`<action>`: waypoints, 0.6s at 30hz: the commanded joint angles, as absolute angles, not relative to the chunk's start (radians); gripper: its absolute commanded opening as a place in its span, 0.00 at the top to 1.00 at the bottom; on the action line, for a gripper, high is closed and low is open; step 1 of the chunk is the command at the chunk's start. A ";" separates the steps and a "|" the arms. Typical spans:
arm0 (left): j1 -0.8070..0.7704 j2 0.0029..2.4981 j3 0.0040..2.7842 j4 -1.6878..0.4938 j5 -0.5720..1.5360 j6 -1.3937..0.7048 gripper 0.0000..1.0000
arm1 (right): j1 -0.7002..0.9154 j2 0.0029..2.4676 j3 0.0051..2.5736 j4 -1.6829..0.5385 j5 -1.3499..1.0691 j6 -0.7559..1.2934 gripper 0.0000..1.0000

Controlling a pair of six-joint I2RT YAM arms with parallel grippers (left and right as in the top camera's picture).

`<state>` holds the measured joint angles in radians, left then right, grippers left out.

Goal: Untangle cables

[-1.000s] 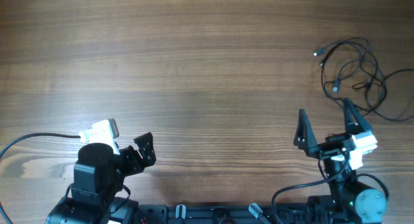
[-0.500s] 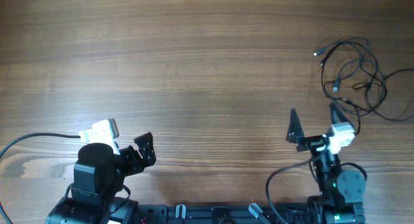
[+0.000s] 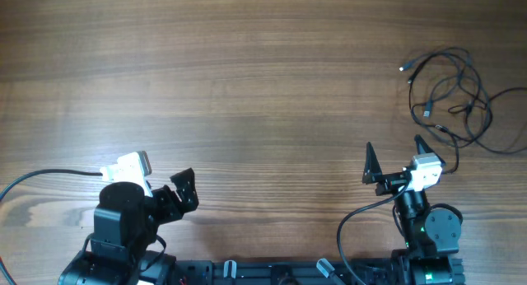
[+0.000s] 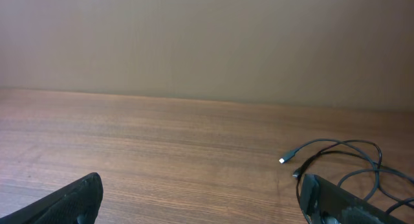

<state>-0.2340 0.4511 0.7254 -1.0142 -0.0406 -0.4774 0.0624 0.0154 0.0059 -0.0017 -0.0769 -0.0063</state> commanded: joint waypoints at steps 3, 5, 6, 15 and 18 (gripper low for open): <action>-0.239 0.445 0.720 -1.012 -0.057 -0.486 0.00 | 0.066 0.004 0.005 0.001 -0.060 -0.024 0.00; -0.239 0.445 0.720 -1.012 -0.057 -0.487 0.00 | 0.066 0.004 0.005 0.001 -0.060 -0.024 0.00; -0.239 0.445 0.720 -1.012 -0.057 -0.487 0.00 | 0.066 0.004 0.005 0.001 -0.060 -0.024 0.00; -0.239 0.445 0.720 -1.012 -0.057 -0.487 0.00 | 0.066 0.004 0.005 0.001 -0.060 -0.023 0.00; -0.239 0.445 0.720 -1.018 -0.058 -0.469 0.00 | 0.066 0.004 0.005 0.001 -0.060 -0.023 0.00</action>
<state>-0.2340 0.4511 0.7254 -1.0142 -0.0406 -0.4770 0.0624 0.0154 0.0059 -0.0017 -0.0769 -0.0063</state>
